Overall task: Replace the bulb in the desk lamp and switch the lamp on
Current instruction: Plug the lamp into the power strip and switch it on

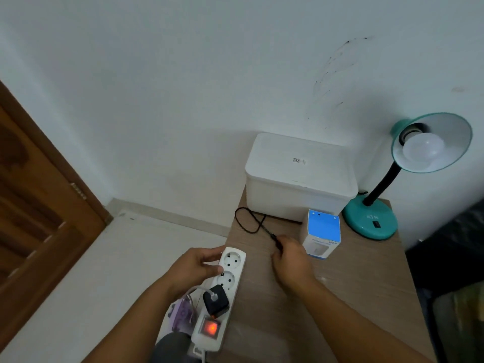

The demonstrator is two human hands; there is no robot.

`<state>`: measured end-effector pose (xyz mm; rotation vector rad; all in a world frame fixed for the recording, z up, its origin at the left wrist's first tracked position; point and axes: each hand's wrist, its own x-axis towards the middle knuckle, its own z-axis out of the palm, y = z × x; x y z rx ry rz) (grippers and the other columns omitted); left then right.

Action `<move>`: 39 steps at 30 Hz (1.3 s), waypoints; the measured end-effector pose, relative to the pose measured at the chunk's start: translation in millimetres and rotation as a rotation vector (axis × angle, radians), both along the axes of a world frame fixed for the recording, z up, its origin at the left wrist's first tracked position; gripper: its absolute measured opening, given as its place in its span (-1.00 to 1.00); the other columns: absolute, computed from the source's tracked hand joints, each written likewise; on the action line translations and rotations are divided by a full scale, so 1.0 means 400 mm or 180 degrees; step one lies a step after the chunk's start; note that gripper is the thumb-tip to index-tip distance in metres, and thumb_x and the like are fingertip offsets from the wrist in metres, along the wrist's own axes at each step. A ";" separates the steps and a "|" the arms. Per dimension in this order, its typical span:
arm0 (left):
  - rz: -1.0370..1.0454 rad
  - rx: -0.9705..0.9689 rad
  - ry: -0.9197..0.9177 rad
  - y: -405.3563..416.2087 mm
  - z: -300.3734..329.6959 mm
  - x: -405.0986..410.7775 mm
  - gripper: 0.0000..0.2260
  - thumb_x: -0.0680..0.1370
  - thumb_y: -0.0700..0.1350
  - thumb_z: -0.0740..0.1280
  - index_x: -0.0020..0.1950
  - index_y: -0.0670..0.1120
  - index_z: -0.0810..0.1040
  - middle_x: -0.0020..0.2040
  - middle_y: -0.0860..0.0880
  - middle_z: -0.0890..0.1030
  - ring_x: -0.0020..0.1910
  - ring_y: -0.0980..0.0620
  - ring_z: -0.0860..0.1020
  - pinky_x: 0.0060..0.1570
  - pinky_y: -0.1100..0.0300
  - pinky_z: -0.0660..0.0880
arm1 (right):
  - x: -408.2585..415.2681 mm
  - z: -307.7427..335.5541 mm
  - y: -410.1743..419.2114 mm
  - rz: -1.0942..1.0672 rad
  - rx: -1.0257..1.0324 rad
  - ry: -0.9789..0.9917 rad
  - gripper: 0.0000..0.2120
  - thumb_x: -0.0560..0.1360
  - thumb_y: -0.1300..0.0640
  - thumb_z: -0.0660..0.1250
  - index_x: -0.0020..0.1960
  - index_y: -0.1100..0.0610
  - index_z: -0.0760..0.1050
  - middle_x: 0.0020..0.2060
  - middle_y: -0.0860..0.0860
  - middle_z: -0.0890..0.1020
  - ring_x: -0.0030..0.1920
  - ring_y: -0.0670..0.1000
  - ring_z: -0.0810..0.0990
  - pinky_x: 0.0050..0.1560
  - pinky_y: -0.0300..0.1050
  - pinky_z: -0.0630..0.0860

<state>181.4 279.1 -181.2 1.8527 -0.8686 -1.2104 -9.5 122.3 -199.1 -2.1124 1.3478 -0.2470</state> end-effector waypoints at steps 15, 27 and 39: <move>0.0132 -0.0117 0.0129 0.015 -0.004 -0.018 -0.62 0.51 -0.27 0.43 0.26 0.08 0.62 0.12 0.20 0.67 0.05 0.28 0.63 -0.13 0.46 0.51 | -0.028 0.020 0.034 0.0189 0.1055 -0.0520 -0.68 0.42 0.25 0.44 0.17 0.11 0.59 -0.16 -0.13 0.62 -0.12 -0.15 0.58 -0.09 -0.27 0.45; 0.0197 -0.0061 0.0020 0.012 -0.014 -0.016 -0.63 0.49 -0.20 0.47 0.24 0.14 0.63 0.14 0.22 0.66 0.11 0.24 0.61 0.05 0.32 0.52 | -0.002 0.105 0.068 0.0288 0.1018 -0.1411 -0.83 0.46 0.14 0.43 -0.09 -0.14 0.61 -0.18 -0.13 0.68 -0.12 -0.18 0.63 -0.07 -0.25 0.53; 0.0135 -0.0164 -0.0052 0.017 -0.017 -0.020 -0.66 0.51 -0.17 0.45 0.23 0.13 0.63 0.10 0.20 0.68 0.10 0.22 0.63 0.09 0.28 0.51 | 0.061 0.111 0.092 0.1350 0.0213 -0.0770 -0.82 0.53 0.11 0.32 0.04 -0.13 0.58 -0.11 -0.24 0.61 -0.10 -0.28 0.53 -0.17 -0.37 0.40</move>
